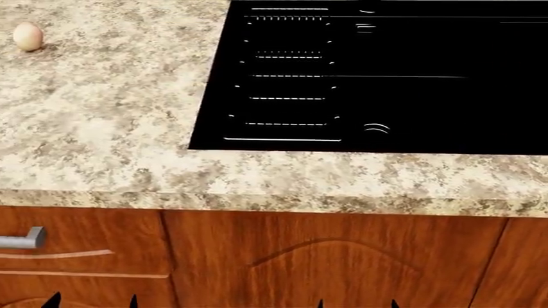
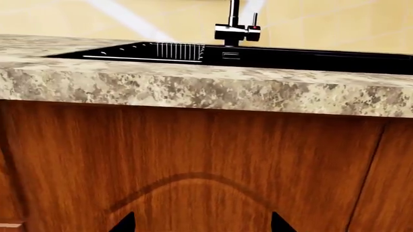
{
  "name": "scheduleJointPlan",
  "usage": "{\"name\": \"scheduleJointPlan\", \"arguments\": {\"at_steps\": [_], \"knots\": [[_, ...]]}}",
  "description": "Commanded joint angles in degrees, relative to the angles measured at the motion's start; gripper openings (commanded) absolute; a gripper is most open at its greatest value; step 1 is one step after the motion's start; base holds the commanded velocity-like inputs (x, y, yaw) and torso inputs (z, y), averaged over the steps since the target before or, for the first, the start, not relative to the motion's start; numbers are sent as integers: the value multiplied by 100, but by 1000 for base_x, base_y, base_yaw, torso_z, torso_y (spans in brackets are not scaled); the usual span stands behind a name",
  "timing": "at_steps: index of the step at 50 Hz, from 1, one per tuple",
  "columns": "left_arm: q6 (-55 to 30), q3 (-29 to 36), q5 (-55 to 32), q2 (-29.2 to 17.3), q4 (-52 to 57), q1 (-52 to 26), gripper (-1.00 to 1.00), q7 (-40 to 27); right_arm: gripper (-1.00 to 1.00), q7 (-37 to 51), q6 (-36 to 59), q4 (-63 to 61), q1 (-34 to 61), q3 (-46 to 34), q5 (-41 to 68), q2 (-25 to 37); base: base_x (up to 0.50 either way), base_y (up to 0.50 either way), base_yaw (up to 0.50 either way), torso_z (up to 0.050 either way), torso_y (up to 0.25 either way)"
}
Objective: Place the apricot and the ginger on separate cutting boards.
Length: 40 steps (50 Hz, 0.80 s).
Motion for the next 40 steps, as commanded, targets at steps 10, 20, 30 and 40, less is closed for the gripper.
{"name": "scheduleJointPlan", "arguments": {"at_steps": [10, 20, 30, 40], "knots": [[143, -75, 14, 48, -27, 23, 100, 96, 100, -75, 43, -39, -8, 51, -40, -49, 0, 438, 0, 0, 0], [151, -48, -20, 5, 0, 44, 100, 68, 100, -48, 35, -21, 7, 19, -6, -20, 0, 438, 0, 0, 0], [125, 15, 8, 36, -80, -57, 100, -16, 100, -21, 28, -20, 9, -19, 19, 11, 0, 438, 0, 0, 0], [156, 28, -44, -28, -25, 1, 100, -23, 100, 6, 38, -6, 39, -57, 41, 34, 0, 438, 0, 0, 0]]}}
